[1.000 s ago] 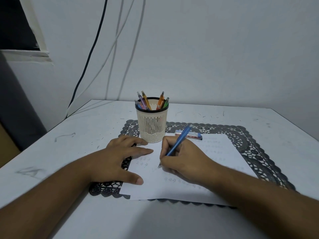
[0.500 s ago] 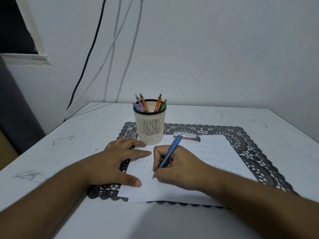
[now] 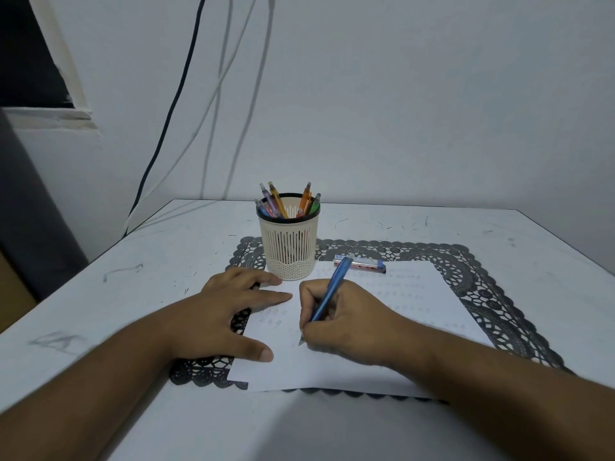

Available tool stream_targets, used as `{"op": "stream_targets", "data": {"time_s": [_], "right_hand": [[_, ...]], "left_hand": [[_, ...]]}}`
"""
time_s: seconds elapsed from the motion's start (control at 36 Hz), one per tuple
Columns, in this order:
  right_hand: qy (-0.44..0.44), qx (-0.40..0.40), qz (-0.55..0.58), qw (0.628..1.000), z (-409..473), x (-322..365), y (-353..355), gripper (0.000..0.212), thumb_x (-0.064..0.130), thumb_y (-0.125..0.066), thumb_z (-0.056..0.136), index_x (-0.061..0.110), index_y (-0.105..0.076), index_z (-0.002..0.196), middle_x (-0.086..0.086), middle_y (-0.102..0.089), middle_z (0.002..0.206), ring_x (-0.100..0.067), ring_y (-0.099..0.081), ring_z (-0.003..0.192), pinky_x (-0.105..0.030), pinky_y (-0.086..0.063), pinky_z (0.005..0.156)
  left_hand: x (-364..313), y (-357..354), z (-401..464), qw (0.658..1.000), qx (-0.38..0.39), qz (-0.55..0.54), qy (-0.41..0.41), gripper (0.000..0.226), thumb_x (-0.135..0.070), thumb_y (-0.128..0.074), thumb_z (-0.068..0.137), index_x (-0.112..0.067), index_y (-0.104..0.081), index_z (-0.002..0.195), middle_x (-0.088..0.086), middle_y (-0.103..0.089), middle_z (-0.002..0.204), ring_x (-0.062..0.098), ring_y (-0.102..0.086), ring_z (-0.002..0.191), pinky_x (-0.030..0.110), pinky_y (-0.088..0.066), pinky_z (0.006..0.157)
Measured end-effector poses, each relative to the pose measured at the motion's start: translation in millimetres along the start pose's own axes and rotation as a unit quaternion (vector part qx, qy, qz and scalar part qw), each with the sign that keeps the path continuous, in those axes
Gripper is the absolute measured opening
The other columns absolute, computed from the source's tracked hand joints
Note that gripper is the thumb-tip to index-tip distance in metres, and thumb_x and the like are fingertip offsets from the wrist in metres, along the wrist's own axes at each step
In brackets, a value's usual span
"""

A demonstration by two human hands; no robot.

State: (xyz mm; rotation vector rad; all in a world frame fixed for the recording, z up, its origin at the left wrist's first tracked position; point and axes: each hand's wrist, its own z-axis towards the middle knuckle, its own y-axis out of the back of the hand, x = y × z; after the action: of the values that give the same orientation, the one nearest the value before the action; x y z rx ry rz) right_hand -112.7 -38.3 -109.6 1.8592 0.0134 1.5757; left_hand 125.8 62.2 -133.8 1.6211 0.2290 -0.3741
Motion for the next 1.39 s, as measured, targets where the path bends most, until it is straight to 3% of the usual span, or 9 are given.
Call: {"op": "stream_targets", "data": {"time_s": [0.14,0.31,0.5,1.03,1.17,1.28,1.39], "right_hand": [[0.003,-0.012,0.014,1.000,1.3,-1.2,-1.3,0.026,0.001,-0.071,0.088,0.023,-0.065,0.077,0.005,-0.067,0.073,-0.010,-0.064,0.069,-0.035,-0.062,0.075],[0.011,-0.031,0.029,0.999,-0.1,-2.3,0.6,0.028,-0.002,-0.070,0.087,0.021,-0.062,0.073,0.004,-0.062,0.068,-0.007,-0.059,0.063,-0.028,-0.058,0.068],[0.007,-0.016,0.004,1.000,0.2,-1.0,-0.8,0.027,0.001,-0.071,0.087,0.024,-0.063,0.075,0.007,-0.066,0.070,-0.006,-0.063,0.067,-0.027,-0.060,0.071],[0.004,-0.035,0.014,0.999,2.5,-3.5,-1.5,0.026,0.000,-0.070,0.087,0.020,-0.061,0.074,0.007,-0.061,0.066,-0.001,-0.059,0.061,-0.018,-0.053,0.063],[0.001,-0.063,0.071,0.995,3.8,-7.7,-0.1,0.024,-0.001,-0.069,0.088,0.018,-0.063,0.075,-0.010,-0.063,0.073,-0.017,-0.060,0.067,-0.034,-0.059,0.069],[-0.010,-0.095,0.106,0.990,10.0,-11.2,-0.7,0.033,-0.002,-0.067,0.090,0.025,-0.063,0.071,-0.001,-0.062,0.068,-0.016,-0.057,0.064,-0.029,-0.052,0.063],[-0.022,-0.124,0.121,0.985,14.9,-12.0,-1.3,0.024,0.001,-0.068,0.091,0.021,-0.065,0.078,-0.004,-0.064,0.073,-0.021,-0.060,0.072,-0.033,-0.056,0.070]], "left_hand": [[0.3,0.2,1.4,1.000,0.001,0.009,-0.003,0.086,-0.092,-0.059,0.068,-0.070,-0.028,0.145,-0.040,-0.010,0.155,-0.003,0.002,0.149,0.045,-0.014,0.125],[0.2,0.4,0.8,1.000,0.004,0.012,0.001,0.087,-0.091,-0.059,0.069,-0.068,-0.027,0.146,-0.041,-0.009,0.155,-0.004,0.002,0.149,0.045,-0.014,0.125],[0.4,0.1,1.1,1.000,0.002,0.006,-0.002,0.086,-0.090,-0.061,0.069,-0.070,-0.028,0.145,-0.041,-0.010,0.155,-0.004,0.002,0.149,0.043,-0.014,0.125],[0.1,1.0,0.5,1.000,0.006,0.006,0.004,0.085,-0.090,-0.061,0.069,-0.071,-0.026,0.145,-0.042,-0.009,0.155,-0.005,0.002,0.148,0.041,-0.014,0.124],[0.0,0.8,0.8,1.000,0.007,0.001,0.006,0.086,-0.090,-0.061,0.068,-0.071,-0.027,0.145,-0.042,-0.009,0.155,-0.004,0.002,0.148,0.042,-0.015,0.124],[-1.1,0.2,1.0,1.000,0.005,0.002,0.004,0.089,-0.094,-0.057,0.066,-0.070,-0.027,0.145,-0.040,-0.009,0.156,-0.004,0.002,0.149,0.045,-0.014,0.126],[2.4,-0.7,0.3,1.000,-0.005,0.004,-0.006,0.086,-0.093,-0.059,0.068,-0.071,-0.027,0.145,-0.039,-0.010,0.157,-0.002,0.001,0.150,0.044,-0.014,0.126]]}}
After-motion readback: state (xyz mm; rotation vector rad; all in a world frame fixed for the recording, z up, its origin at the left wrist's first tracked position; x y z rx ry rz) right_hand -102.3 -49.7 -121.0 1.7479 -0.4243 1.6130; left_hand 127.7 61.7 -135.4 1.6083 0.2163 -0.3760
